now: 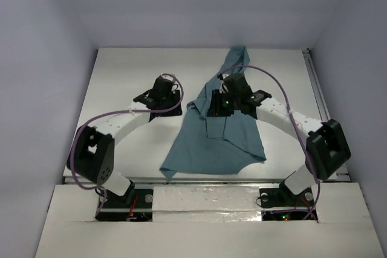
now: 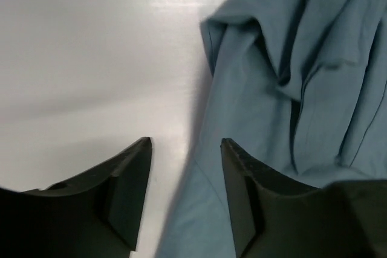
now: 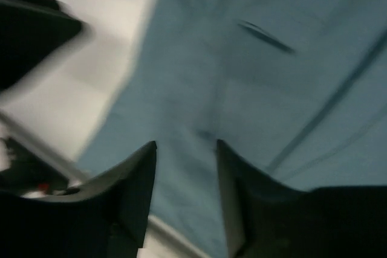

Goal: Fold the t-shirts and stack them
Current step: Move the tshirt to the center of the board, then flatten out the tshirt

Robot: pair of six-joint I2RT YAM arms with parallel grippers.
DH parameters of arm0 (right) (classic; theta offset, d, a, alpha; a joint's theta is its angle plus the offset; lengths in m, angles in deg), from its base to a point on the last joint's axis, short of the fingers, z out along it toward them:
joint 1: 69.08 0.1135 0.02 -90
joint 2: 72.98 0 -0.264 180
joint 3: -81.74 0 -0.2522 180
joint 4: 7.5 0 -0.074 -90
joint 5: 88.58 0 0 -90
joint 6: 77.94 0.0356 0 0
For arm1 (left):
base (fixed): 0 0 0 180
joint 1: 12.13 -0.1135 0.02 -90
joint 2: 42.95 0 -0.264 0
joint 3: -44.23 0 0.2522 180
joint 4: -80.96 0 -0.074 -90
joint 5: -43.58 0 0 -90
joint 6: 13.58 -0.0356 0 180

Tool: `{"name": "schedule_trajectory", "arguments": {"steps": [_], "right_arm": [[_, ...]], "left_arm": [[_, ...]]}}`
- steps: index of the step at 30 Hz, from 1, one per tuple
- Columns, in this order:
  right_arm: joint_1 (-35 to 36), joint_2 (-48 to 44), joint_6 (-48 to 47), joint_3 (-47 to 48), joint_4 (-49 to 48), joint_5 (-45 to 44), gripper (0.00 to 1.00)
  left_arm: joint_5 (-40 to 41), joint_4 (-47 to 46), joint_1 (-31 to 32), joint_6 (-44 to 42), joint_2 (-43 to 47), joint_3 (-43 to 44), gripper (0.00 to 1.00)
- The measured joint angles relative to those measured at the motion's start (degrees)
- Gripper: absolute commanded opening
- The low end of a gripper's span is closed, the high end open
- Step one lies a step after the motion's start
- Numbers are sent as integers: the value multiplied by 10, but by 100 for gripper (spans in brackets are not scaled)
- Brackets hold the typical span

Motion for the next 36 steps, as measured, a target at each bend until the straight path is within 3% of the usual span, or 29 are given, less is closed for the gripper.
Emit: {"name": "schedule_trajectory", "arguments": {"steps": [1,2,12,17,24,27,28,32,36], "right_arm": [[0,10,4,-21,-1,-5,71],[-7,24,9,-40,-1,-14,73],[-40,95,76,-25,-56,-93,71],[-42,119,110,-17,-77,-103,67],[-57,167,138,0,-83,-107,49],[-70,176,143,9,-87,-109,15],[-75,176,146,10,-89,-111,0],[-102,167,146,13,-96,-125,0],[-130,75,116,-24,-69,-156,0]], "left_arm": [[-5,-9,-10,-4,-17,7,47],[-11,-19,-19,-9,-35,17,48],[-114,-92,-64,-44,-219,204,52],[-155,-98,-66,-45,-271,236,52],[-177,-92,-50,-50,-326,286,49],[-181,-90,-40,-51,-344,308,48],[-181,-88,-36,-51,-351,316,48],[-176,-83,-24,-52,-380,345,51],[-159,-75,-18,-52,-413,384,51]]}}
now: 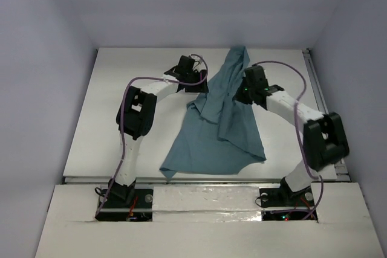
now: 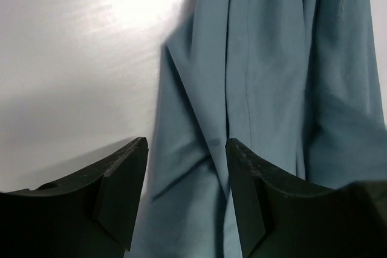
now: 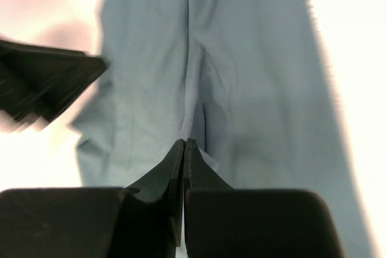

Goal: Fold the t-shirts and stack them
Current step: Flatten out the tshirt

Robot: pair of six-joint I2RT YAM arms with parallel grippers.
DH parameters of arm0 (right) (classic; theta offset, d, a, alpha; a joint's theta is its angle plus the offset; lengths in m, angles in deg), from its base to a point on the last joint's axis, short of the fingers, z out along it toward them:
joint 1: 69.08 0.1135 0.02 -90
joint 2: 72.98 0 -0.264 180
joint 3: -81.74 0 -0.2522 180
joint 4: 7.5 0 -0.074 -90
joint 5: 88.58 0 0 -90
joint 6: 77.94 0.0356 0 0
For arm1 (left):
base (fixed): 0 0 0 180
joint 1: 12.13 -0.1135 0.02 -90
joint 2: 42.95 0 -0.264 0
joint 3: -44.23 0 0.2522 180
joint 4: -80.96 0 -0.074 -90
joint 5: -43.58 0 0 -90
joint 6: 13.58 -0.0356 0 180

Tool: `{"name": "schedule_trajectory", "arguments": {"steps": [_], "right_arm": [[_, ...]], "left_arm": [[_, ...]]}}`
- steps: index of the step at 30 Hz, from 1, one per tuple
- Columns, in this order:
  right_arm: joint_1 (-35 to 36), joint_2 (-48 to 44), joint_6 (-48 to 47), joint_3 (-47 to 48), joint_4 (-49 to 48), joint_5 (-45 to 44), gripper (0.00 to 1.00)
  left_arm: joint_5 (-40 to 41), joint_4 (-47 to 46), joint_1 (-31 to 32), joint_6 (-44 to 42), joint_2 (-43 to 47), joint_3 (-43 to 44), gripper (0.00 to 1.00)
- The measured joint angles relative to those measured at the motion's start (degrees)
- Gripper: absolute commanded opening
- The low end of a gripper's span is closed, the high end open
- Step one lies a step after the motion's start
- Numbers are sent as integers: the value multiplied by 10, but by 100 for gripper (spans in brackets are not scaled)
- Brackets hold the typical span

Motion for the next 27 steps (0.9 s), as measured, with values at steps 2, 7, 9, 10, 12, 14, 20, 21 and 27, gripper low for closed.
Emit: {"name": "schedule_trajectory", "arguments": {"steps": [2,7,9,10,12,14,20,21,27], "right_arm": [[-19,-81,-15,-27,14,-9,0],[-52,-242,-35,-73,56,-40,0],[-52,-265,-39,-81,76,-56,0],[-54,-275,-40,-87,88,-61,0],[-56,-291,-42,-98,111,-68,0],[-59,-304,-44,-100,137,-75,0],[-66,-332,-53,-98,175,-84,0],[-66,-333,-54,-95,181,-85,0],[-74,-332,-70,-58,200,-89,0]], "left_arm": [[12,7,1,-1,-19,31,43],[39,9,8,-7,-36,74,42],[45,15,13,-11,-40,92,45],[48,19,16,-12,-47,108,45],[52,23,23,-16,-68,148,43],[58,26,26,-21,-94,184,39],[59,56,31,-29,-168,273,28],[57,61,32,-29,-176,282,15],[49,78,32,-31,-187,302,0]]}}
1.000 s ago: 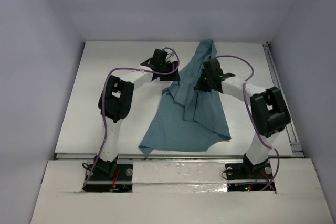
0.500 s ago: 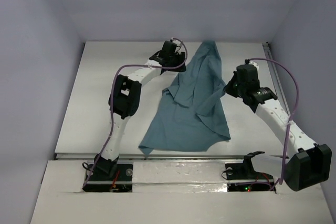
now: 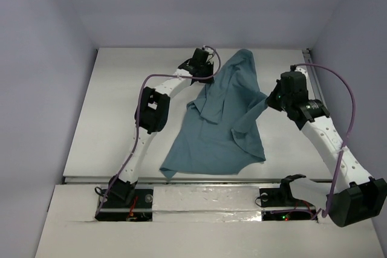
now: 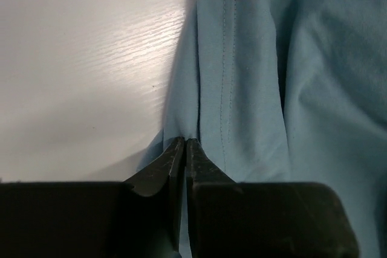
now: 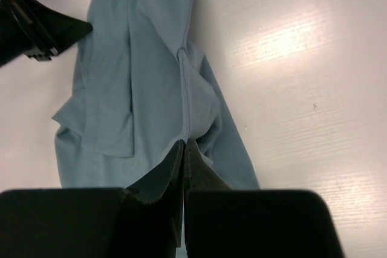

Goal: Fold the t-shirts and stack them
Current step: Flatten out the tshirt

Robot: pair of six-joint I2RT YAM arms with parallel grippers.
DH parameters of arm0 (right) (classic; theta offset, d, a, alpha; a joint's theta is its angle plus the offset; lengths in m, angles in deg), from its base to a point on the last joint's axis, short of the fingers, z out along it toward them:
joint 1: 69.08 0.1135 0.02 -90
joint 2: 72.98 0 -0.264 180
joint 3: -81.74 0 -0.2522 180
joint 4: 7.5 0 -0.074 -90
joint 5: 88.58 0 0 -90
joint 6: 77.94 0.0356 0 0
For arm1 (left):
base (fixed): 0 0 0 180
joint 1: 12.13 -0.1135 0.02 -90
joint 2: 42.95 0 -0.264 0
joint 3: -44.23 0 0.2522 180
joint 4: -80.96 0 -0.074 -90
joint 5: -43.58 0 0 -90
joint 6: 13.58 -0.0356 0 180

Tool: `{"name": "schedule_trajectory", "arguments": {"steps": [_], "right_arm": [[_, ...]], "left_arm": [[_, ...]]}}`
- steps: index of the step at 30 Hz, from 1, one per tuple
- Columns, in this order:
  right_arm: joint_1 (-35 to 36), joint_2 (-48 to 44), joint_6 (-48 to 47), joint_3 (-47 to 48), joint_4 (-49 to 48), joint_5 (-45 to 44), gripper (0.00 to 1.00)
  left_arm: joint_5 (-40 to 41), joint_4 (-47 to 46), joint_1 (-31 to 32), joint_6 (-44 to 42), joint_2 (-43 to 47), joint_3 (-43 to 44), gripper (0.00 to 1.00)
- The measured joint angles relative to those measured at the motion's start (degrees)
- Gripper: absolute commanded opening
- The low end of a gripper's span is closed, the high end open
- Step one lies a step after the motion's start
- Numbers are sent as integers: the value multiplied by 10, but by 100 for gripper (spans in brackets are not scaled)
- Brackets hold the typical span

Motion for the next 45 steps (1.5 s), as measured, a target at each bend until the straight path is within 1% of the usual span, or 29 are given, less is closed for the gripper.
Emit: {"name": "schedule_trajectory", "arguments": {"steps": [2,5,6,8,12,14,17,21,24,28,30,32,36,39,42,45], "right_arm": [[-4,6,-7,22,3,0,0],[-17,25,-19,68,2,0,0],[-21,32,-23,86,0,-1,0],[-26,48,-32,130,2,-1,0],[-27,59,-51,242,2,2,0],[-26,57,-59,313,-1,9,0],[-26,47,-73,422,-6,27,0],[-26,17,-87,548,-17,55,0],[-27,11,-92,646,-33,81,0],[-26,17,-100,740,-59,110,0],[-26,26,-108,762,-82,112,0],[-26,46,-124,769,-108,106,0],[-34,128,-159,761,-156,85,0],[-68,238,-163,764,-170,92,0],[-110,378,-147,795,-170,115,0],[-140,521,-132,798,-159,136,0]], "left_arm": [[3,-7,-3,2,8,-5,0],[-2,-27,-13,19,48,-63,0],[-8,-28,-29,27,87,-100,0],[-20,-28,-65,41,148,-138,0],[-23,-39,-147,61,294,-182,0],[-18,-54,-175,68,376,-199,0],[-14,-70,-178,75,489,-203,0],[-24,-78,-167,76,607,-195,0],[-28,-74,-190,82,676,-194,0],[-35,-81,-213,96,748,-207,0],[-47,-87,-212,106,777,-236,0],[-64,-109,-212,120,808,-288,0],[-88,-160,-213,154,826,-408,0],[-103,-184,-213,180,797,-498,0],[-115,-200,-213,197,721,-558,0],[-125,-212,-213,201,629,-576,0]]}}
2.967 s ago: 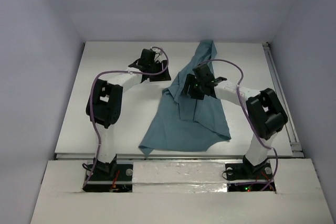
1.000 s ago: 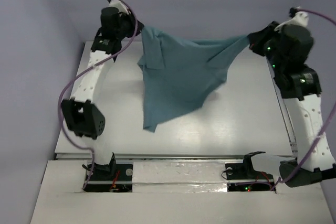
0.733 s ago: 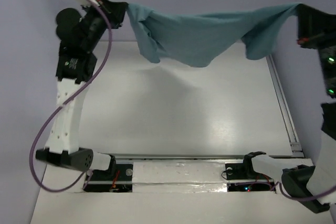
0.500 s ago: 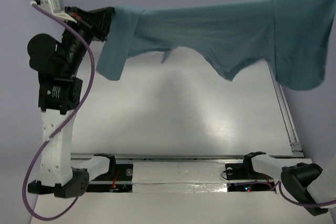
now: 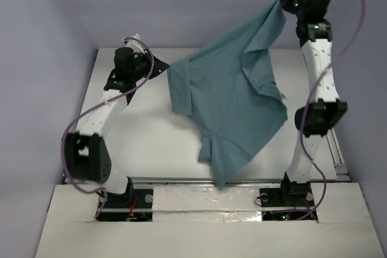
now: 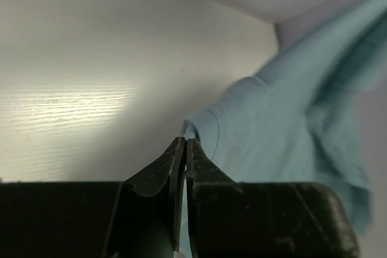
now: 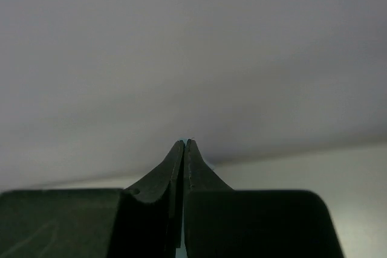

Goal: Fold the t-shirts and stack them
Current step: Flatten out the tshirt

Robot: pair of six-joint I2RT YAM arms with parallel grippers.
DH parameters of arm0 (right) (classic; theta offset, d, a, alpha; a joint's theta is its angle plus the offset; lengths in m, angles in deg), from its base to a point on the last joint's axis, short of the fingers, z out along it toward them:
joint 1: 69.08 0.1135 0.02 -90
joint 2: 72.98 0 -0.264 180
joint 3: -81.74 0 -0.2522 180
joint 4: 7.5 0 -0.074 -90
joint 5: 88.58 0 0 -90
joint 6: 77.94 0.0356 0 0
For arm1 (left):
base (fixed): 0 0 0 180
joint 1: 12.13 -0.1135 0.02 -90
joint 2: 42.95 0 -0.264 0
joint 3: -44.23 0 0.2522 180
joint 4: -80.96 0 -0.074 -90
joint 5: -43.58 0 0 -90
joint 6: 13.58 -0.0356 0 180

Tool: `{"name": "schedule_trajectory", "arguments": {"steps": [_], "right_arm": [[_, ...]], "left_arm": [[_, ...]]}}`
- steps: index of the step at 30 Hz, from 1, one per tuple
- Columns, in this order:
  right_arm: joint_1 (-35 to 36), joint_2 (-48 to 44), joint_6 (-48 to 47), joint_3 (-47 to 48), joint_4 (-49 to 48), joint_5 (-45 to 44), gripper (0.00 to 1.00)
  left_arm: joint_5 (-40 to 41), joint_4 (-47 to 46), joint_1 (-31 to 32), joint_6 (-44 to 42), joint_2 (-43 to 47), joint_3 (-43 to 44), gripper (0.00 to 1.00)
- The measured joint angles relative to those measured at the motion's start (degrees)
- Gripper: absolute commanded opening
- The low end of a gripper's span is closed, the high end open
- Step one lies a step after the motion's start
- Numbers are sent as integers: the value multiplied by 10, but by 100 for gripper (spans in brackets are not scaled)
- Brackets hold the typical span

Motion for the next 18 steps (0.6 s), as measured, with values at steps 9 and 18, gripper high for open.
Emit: {"name": "schedule_trajectory", "arguments": {"steps": [9,18], "right_arm": [[-12,268,28,13,59,23,52],[0,118,29,-86,84,69,0]], "left_arm": [[62,38,-19,-72,-318,198,92],[219,104,-1,-158,-193,135,0]]}}
